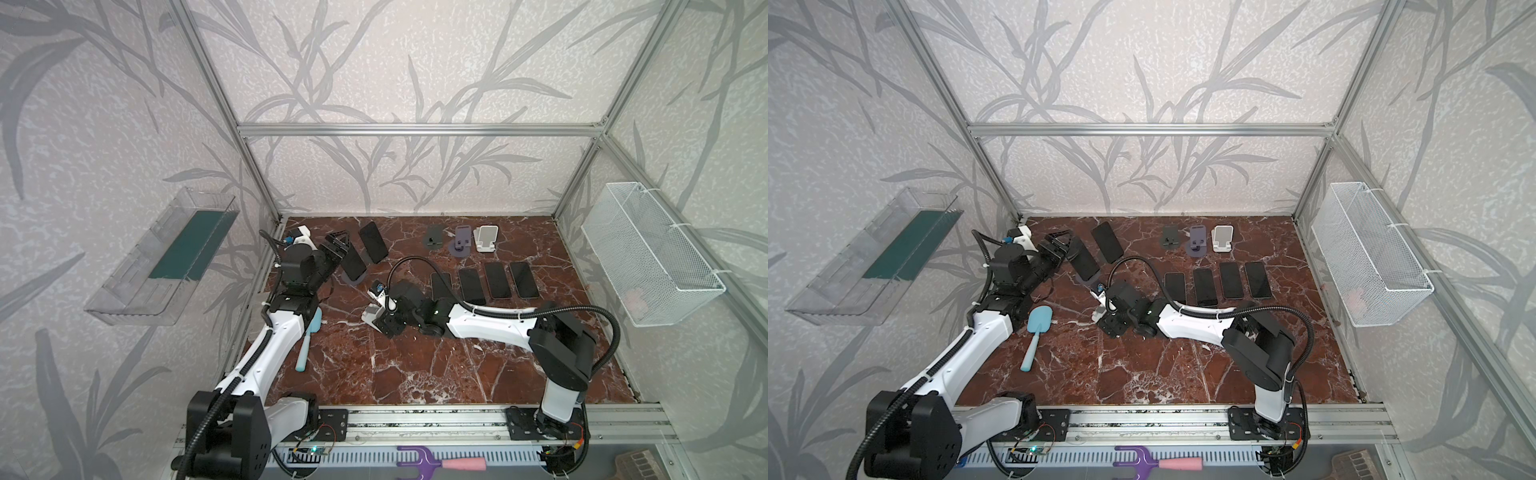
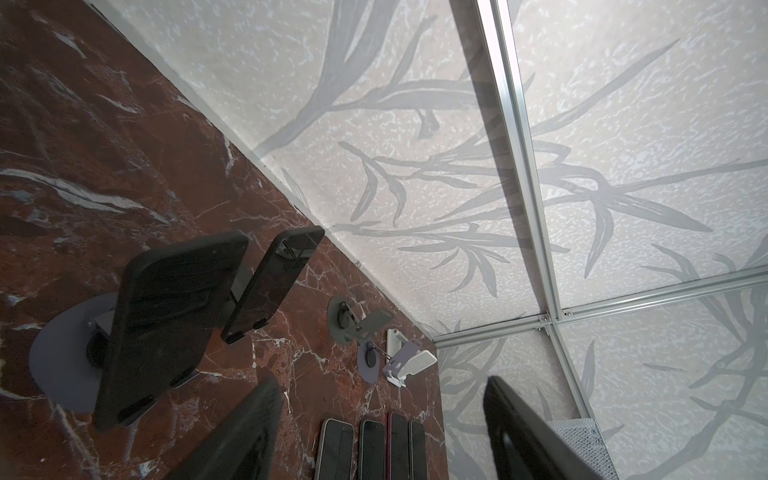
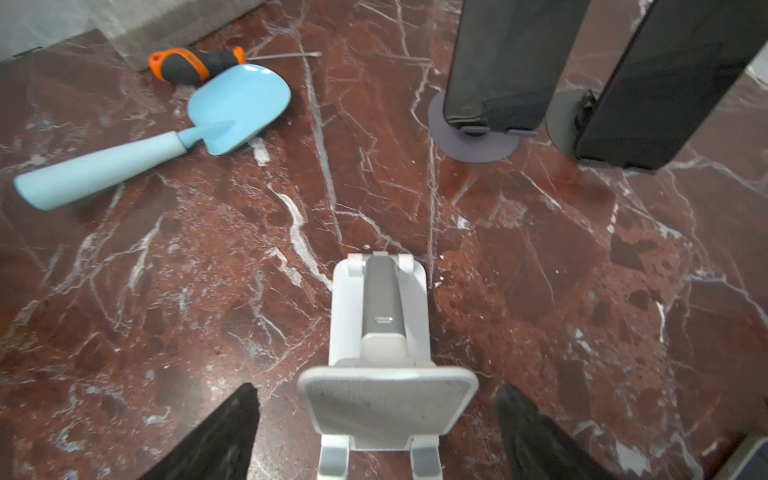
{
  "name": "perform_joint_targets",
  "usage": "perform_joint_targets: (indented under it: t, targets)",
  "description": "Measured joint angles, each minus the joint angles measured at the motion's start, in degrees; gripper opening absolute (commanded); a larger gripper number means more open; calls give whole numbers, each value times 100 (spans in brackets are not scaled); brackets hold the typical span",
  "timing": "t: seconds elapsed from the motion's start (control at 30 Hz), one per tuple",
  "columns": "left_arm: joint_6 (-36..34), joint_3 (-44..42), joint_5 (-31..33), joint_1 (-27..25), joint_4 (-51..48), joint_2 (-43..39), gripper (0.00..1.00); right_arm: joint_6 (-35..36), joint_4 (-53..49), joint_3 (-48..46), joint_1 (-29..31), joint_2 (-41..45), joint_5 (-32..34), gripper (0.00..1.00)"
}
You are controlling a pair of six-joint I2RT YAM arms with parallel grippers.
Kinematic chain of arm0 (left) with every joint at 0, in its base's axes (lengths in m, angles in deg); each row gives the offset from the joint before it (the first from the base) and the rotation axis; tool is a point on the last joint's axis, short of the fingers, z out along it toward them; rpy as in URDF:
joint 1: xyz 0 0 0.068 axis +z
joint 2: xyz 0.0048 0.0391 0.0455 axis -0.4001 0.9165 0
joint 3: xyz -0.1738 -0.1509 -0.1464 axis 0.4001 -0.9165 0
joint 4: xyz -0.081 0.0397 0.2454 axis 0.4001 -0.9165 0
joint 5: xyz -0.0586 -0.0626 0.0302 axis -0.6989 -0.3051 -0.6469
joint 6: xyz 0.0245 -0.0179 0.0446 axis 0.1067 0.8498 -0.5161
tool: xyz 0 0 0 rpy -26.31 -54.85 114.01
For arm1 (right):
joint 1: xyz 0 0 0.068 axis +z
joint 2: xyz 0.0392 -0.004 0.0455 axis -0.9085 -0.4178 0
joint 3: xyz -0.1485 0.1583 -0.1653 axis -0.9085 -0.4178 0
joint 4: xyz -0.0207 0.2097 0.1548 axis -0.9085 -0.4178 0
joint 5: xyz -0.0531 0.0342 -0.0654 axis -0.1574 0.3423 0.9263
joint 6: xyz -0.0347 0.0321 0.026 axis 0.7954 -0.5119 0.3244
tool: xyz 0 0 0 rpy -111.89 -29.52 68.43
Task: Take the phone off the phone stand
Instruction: 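Close the right gripper on the white stand and lift it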
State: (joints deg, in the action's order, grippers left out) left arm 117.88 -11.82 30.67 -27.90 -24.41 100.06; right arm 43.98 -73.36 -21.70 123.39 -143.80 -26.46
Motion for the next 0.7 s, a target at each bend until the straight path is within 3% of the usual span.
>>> perform_joint_targets:
  t: [0.27,0.7]
  targets:
    - [63,0,-155,0,48,107,77,-417,433,-212,0,-197,96,80]
    - [195,0,-442,0,203,289,76,-588,1023,-664,0,-197,-118,59]
